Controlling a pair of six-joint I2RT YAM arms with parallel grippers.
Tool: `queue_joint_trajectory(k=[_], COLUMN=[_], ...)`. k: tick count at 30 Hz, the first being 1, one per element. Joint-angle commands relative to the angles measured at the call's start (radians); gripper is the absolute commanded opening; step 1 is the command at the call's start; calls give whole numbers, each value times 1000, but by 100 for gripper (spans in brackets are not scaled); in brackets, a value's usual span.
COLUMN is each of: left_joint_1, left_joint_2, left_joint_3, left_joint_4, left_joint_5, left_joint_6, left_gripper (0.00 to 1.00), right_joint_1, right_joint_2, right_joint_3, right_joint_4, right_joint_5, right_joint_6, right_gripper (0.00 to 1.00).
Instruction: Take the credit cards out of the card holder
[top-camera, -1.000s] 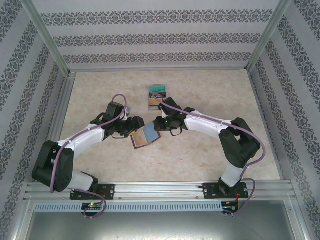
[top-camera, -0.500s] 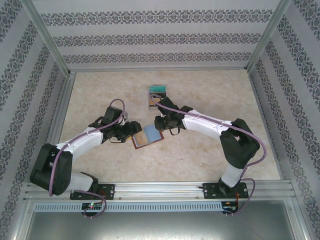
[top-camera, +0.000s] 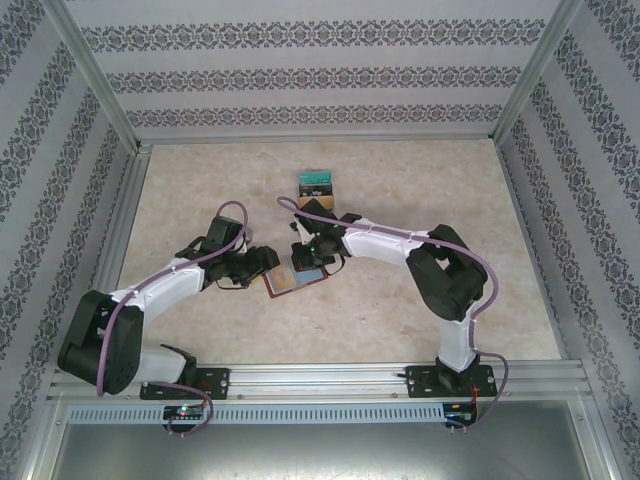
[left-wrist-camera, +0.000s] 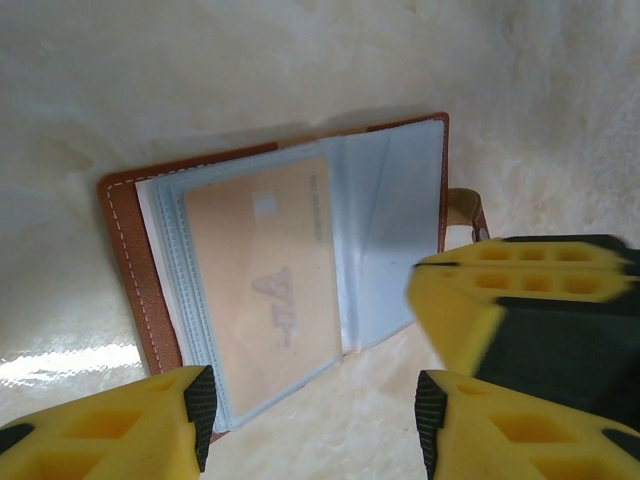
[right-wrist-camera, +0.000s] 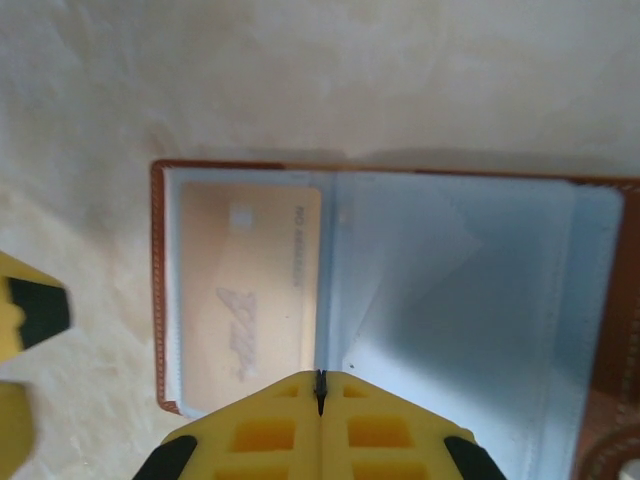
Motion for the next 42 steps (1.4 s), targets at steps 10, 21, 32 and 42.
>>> queue_joint_trajectory(k=[10, 21, 32, 42], left_joint_1=[12, 12, 12, 11], left_joint_2=[-26, -40, -35, 7], left_joint_3=[-17, -25, -35, -54], left_joint_4=[-23, -28, -4, 54], left_joint_5=[-4, -3, 15, 47], left_joint_6=[-2, -2, -12, -34], left_gripper=[57, 58, 58, 58], right_joint_1=[13, 17, 20, 27], right_joint_2=[66, 115, 117, 125], right_joint_3=[44, 40, 30, 45], right_joint_4=[36, 28, -16, -81], right_joint_5=[-81, -74, -22, 28], right_joint_6=[24, 14, 3, -13], right_gripper=[0, 0, 0, 0])
